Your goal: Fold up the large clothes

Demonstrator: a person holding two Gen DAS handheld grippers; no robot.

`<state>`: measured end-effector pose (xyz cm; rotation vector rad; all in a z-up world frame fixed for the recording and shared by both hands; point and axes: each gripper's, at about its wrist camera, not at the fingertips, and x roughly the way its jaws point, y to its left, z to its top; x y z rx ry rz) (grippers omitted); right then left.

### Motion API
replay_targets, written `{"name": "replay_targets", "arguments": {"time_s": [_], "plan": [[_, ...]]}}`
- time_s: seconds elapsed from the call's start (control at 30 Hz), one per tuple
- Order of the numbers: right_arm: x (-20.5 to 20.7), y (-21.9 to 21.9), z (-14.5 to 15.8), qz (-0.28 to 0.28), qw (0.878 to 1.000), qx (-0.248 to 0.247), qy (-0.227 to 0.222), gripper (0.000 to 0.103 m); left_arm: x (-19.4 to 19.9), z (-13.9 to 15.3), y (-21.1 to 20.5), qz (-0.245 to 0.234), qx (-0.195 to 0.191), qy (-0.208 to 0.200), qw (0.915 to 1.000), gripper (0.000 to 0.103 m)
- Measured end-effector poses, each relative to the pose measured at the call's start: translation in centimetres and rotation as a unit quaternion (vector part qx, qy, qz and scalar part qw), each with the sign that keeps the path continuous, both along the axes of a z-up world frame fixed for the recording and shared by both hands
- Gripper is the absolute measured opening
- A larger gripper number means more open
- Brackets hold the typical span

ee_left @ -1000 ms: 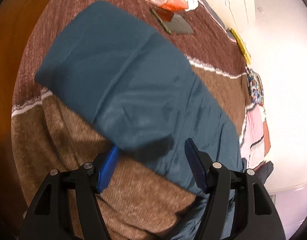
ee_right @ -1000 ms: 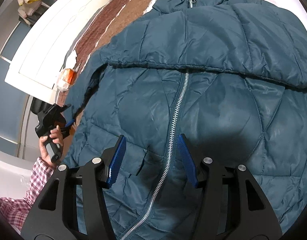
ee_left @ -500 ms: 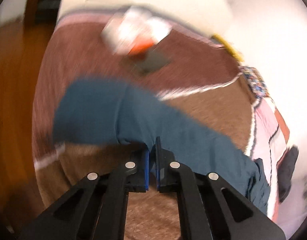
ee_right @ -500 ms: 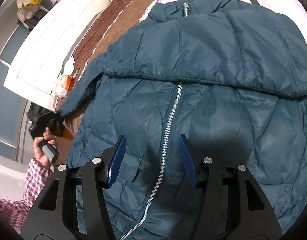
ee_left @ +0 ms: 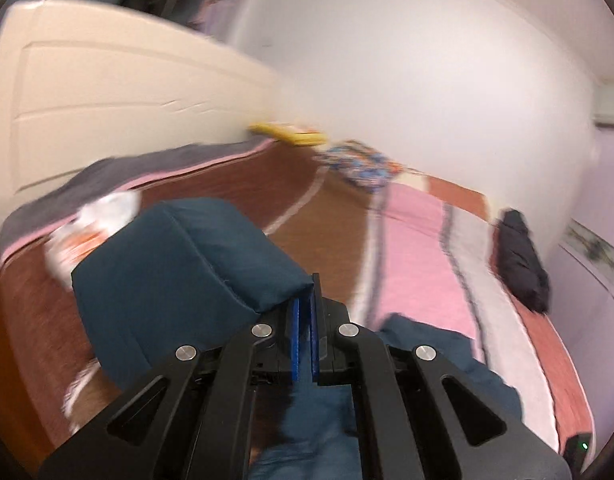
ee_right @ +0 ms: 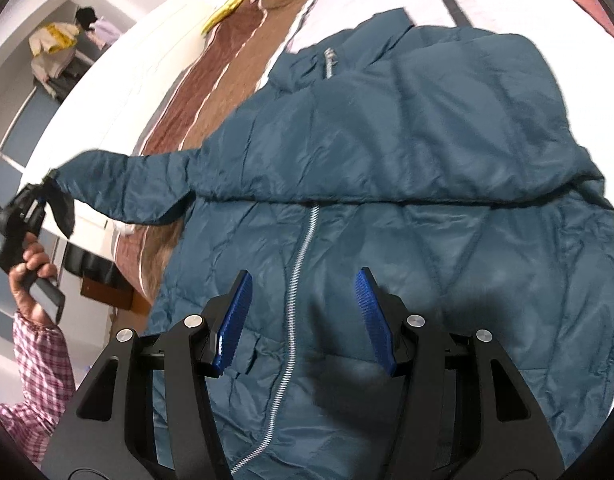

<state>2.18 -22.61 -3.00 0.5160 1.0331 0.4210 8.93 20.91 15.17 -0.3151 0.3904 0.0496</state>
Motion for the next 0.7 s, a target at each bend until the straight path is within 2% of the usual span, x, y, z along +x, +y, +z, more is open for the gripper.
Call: {"name": "replay_targets", "arguments": {"time_s": [0.13,0.27,0.4,0.43,0.53,0.63,0.67,0.7], "plan": [[-0.4,-2.4,0.0,-0.026,1.0,0.008,-0.008,0.054,1.0,1.0,-5.8,-0.08,0.016,-0.004,0.9967,0.003],[-0.6,-5.1,-0.1,-0.056,0.998,0.016,-0.013,0.054,2.0,-0.8,-13.0,-0.169,0.037,0.018,0.9847,0.003],[-1.0,-7.4,-0.5,-0.082,0.996,0.021,-0.013,0.054,3.3,-5.1,-19.5,-0.243,0.049,0.068,0.9665,0.003],[-1.1,-7.7,-0.7,-0.085,0.996,0.022,-0.013,0.054,3.5,-6.1,-20.4,-0.251,0.054,0.078,0.9632,0.003],[-1.3,-8.8,-1.2,-0.096,0.995,0.028,-0.009,0.054,4.6,-11.5,-24.6,-0.282,0.085,0.139,0.9454,0.003],[-1.4,-9.5,-1.6,-0.101,0.994,0.032,-0.005,0.054,4.7,-15.2,-26.5,-0.29,0.109,0.182,0.9331,0.005],[-1.4,-9.6,-1.6,-0.1,0.994,0.032,-0.005,0.054,4.5,-16.5,-26.5,-0.29,0.111,0.198,0.9299,0.013],[-1.4,-9.6,-1.7,-0.1,0.994,0.031,-0.005,0.054,4.5,-17.3,-26.5,-0.298,0.104,0.21,0.9253,0.03]]}}
